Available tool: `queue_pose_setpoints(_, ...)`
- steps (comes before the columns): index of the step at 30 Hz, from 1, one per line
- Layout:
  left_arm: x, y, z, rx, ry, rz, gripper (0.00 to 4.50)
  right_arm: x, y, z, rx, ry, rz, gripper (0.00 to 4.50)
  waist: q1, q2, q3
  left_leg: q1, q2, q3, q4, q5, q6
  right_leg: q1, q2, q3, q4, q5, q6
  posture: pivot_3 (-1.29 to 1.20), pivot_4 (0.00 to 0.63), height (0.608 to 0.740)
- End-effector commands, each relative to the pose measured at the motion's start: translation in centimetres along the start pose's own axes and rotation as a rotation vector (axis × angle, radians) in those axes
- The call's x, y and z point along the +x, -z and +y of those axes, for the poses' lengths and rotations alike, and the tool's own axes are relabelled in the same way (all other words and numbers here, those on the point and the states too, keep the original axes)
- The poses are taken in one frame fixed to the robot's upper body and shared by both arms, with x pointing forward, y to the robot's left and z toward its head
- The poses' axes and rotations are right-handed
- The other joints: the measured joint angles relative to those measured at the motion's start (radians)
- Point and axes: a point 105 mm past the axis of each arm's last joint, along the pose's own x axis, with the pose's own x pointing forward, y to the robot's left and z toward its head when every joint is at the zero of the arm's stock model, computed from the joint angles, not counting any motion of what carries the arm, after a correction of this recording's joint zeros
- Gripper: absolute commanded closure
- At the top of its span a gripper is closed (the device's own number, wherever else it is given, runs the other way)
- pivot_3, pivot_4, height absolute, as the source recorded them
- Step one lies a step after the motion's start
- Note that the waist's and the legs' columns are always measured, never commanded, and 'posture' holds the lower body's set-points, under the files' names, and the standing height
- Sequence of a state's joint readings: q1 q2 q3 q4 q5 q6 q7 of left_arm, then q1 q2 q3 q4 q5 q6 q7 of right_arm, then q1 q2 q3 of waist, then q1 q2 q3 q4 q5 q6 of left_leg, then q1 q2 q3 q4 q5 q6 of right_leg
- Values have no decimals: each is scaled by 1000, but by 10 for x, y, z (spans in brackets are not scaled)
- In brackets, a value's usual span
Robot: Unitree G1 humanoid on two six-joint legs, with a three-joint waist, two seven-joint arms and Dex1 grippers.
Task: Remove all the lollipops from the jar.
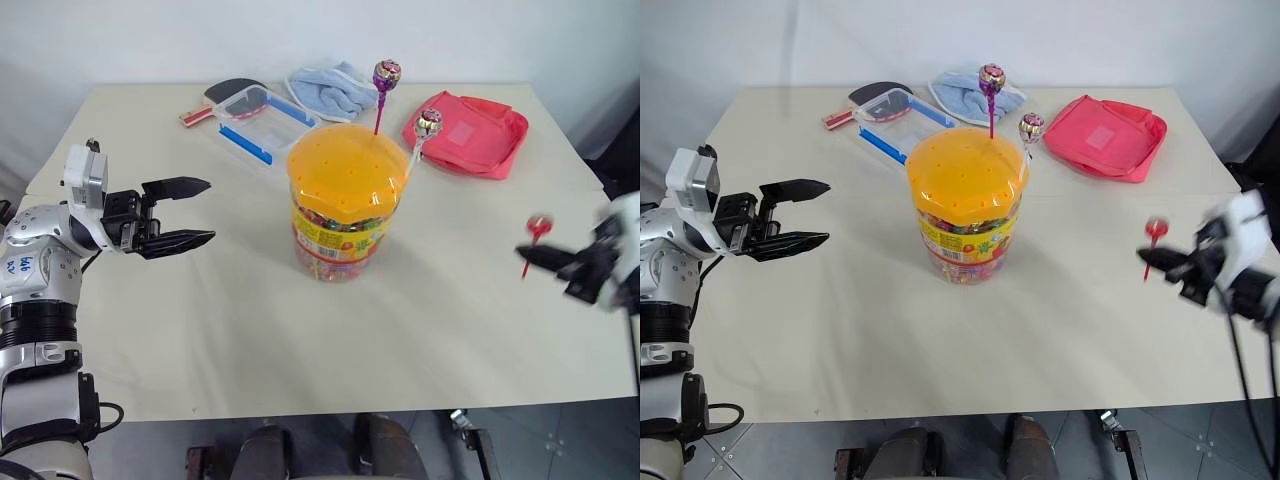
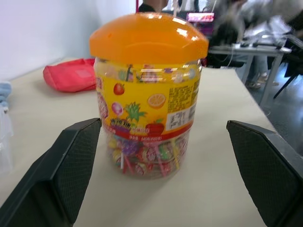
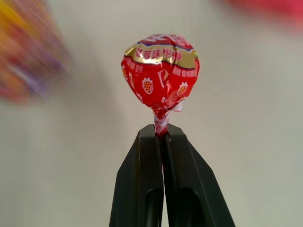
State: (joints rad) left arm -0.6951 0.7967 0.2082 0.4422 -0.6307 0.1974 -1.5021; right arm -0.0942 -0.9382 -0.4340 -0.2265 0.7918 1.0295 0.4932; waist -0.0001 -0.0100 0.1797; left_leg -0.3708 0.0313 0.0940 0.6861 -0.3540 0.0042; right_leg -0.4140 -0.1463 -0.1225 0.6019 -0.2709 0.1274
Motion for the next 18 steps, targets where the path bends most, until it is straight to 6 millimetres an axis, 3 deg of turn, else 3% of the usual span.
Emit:
queue_pose_setpoints(1, -3, -13, -16, 47, 126, 4, 0, 9, 12, -13, -5, 91, 51, 4487, -3, 2, 1, 0, 0, 0, 0, 0, 0, 0, 0, 1, 1, 0, 0, 0, 150, 740)
queue_pose_setpoints(7, -5, -15, -17, 54, 115, 13, 0, 26, 32, -29, 56, 160, 101, 4487, -2, 2, 1, 1, 1, 1, 0, 0, 0, -1, 1, 1, 1, 0, 0, 0, 150, 740)
queue_pose_setpoints(10, -6, -16, -18, 56, 108, 15, 0, 29, 32, -28, 70, 150, 90, 3813, -2, 2, 0, 1, 0, 1, 1, 0, 0, 0, 1, 2, 1, 0, 0, 0, 150, 740)
queue_pose_setpoints(14, -8, -16, -19, 55, 99, 20, 0, 24, 25, -23, 47, 130, 67, 2563, 2, 1, 0, 0, 0, 0, 4, 0, 0, 1, 0, 1, 2, 0, 0, 0, 150, 740)
queue_pose_setpoints(18, -9, -16, -19, 55, 93, 20, 0, 2, -1, -5, -12, 61, -25, 1192, 5, 2, 1, 0, 0, 0, 4, 0, 1, 0, 0, 1, 2, 0, 0, 0, 150, 740)
